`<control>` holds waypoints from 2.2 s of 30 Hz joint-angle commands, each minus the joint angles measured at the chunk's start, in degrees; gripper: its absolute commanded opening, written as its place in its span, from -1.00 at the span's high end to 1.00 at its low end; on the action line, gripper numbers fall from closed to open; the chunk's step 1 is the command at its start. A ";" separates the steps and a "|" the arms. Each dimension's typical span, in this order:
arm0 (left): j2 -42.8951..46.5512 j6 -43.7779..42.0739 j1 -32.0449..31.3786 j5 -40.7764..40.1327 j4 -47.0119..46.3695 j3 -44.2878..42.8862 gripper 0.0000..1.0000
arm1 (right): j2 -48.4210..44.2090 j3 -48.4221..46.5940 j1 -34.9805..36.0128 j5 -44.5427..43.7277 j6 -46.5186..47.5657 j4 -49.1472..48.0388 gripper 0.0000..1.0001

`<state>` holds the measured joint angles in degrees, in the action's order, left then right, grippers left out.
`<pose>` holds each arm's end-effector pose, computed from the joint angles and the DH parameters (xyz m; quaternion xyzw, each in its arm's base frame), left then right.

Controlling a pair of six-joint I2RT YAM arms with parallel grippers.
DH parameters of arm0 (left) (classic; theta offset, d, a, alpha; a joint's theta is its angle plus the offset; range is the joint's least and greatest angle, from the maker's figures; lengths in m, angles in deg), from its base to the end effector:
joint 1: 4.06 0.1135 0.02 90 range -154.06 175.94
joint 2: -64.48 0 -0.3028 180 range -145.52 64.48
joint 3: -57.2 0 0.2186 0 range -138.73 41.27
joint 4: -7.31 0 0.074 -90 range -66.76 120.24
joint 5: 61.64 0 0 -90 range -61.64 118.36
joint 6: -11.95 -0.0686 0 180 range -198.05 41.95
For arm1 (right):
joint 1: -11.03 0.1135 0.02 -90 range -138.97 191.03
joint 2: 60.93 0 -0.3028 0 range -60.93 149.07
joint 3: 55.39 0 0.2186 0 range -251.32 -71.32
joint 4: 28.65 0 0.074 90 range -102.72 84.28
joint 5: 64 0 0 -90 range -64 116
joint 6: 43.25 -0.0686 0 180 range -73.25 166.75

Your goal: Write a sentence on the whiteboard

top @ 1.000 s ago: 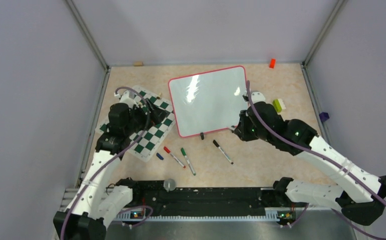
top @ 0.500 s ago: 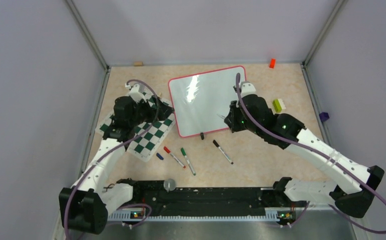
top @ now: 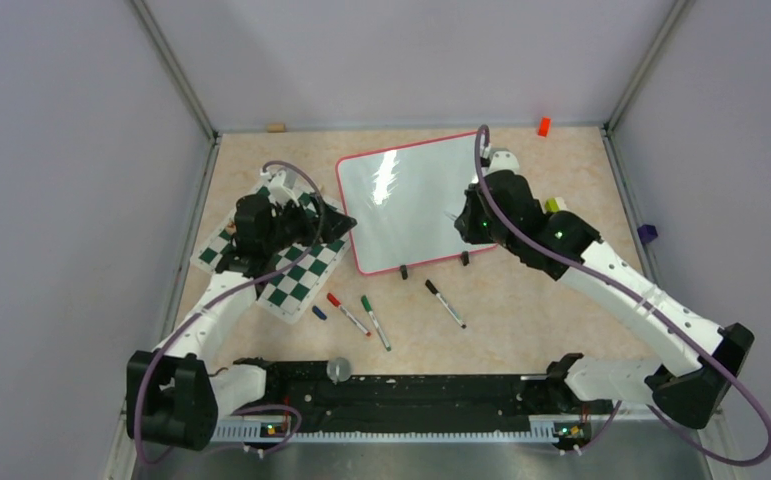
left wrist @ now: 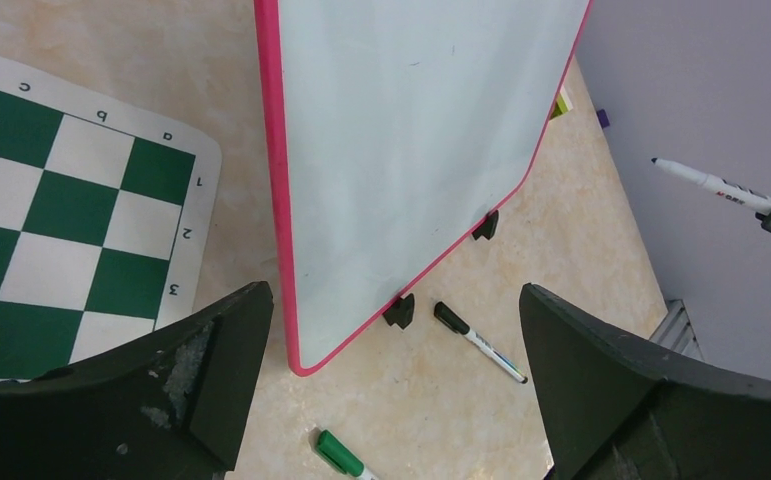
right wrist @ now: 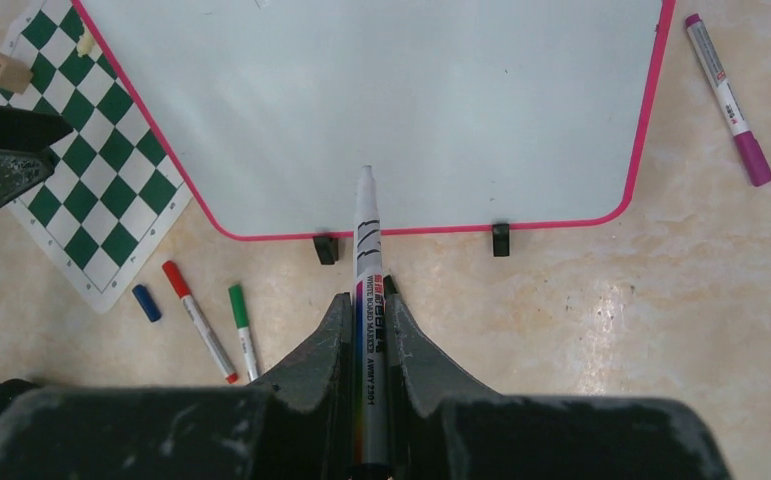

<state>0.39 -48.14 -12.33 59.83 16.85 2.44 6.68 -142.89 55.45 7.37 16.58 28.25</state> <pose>0.2213 -0.0683 0.3076 0.0079 0.7987 -0.3916 0.4569 0.1733 0.1392 0.3842 -0.0379 0.8853 0.1515 0.4380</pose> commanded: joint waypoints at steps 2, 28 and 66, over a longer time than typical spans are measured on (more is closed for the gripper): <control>-1.02 1.15 0.22 5.05 -5.89 0.24 -0.97 | 1.76 -3.41 -1.60 2.74 1.14 -3.86 1.00; -18.21 -8.35 0.93 16.99 -9.15 -3.22 -0.98 | -2.78 0.54 -3.95 1.84 3.78 -6.69 1.00; -17.75 -15.38 10.91 23.54 3.56 -14.23 -0.97 | 7.44 -8.14 -6.97 10.10 7.66 -12.52 1.00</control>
<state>-13.25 -65.08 -2.34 79.32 23.32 -9.20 12.43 -146.87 48.83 16.28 21.83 19.34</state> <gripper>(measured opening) 0.986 0.087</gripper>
